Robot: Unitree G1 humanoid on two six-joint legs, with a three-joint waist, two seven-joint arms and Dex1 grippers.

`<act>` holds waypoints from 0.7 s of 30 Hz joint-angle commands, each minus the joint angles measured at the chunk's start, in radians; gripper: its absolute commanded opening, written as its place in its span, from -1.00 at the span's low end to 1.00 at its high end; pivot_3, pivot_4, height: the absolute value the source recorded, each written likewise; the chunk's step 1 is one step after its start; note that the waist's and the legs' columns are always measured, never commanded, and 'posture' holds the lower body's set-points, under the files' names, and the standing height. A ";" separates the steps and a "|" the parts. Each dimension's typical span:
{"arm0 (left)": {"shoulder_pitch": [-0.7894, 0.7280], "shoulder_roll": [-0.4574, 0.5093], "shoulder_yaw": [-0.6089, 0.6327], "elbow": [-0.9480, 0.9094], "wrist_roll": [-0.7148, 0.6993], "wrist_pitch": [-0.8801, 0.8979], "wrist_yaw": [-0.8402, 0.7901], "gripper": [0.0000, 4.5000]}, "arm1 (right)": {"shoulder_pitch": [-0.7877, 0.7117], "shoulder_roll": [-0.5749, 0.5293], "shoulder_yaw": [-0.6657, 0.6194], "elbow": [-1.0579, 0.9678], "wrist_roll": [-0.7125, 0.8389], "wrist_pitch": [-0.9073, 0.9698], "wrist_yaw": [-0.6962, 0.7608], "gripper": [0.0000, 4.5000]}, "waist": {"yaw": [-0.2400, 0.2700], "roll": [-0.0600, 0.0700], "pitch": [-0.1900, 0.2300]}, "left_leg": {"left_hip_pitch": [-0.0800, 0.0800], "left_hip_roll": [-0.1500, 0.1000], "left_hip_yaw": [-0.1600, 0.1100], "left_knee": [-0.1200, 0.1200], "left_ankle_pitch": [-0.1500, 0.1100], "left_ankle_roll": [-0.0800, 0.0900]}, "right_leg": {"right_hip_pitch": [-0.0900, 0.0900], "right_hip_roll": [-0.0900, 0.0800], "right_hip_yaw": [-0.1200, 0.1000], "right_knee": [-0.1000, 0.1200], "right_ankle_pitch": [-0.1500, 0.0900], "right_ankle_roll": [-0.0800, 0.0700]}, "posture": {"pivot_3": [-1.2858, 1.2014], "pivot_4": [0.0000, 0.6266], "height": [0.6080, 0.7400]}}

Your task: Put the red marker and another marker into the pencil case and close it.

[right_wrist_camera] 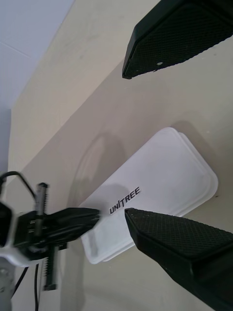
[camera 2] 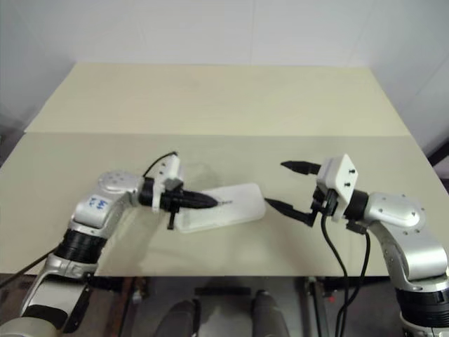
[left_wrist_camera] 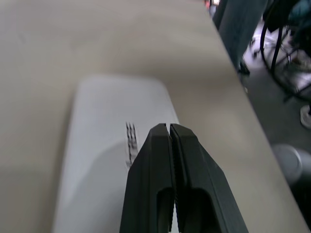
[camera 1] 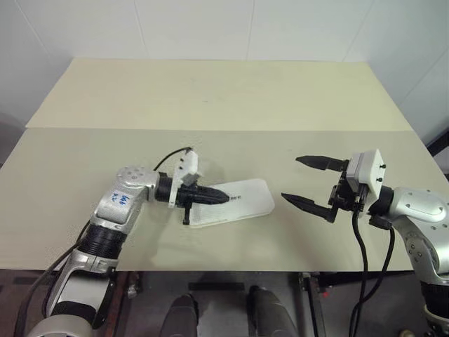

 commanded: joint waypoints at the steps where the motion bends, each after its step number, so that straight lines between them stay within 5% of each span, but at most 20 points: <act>1: 0.040 0.012 0.188 0.008 -0.097 -0.071 0.039 -0.99 | -0.044 -0.005 -0.006 0.025 0.008 -0.024 0.021 1.00 | -0.007 0.000 0.000 | 0.000 0.000 0.000 0.000 0.000 0.000 | 0.000 0.000 0.000 0.000 0.001 0.001 | 0.03 -0.52 1.00; 9: 0.186 0.096 0.299 0.010 -0.086 -0.171 0.037 -0.91 | -0.094 -0.006 0.001 0.088 -0.003 -0.041 0.055 1.00 | -0.001 0.000 0.000 | 0.000 0.000 0.000 -0.001 -0.001 -0.001 | -0.001 0.000 0.000 -0.001 0.001 0.002 | 0.03 -0.52 1.00; 21: 0.277 0.113 0.382 -0.086 -0.137 -0.179 0.129 0.76 | -0.080 -0.007 -0.064 0.144 -0.009 -0.069 0.011 1.00 | 0.002 0.000 0.000 | 0.000 0.000 0.000 -0.001 -0.001 -0.001 | 0.000 0.000 0.000 -0.001 0.001 0.001 | 0.03 -0.52 1.00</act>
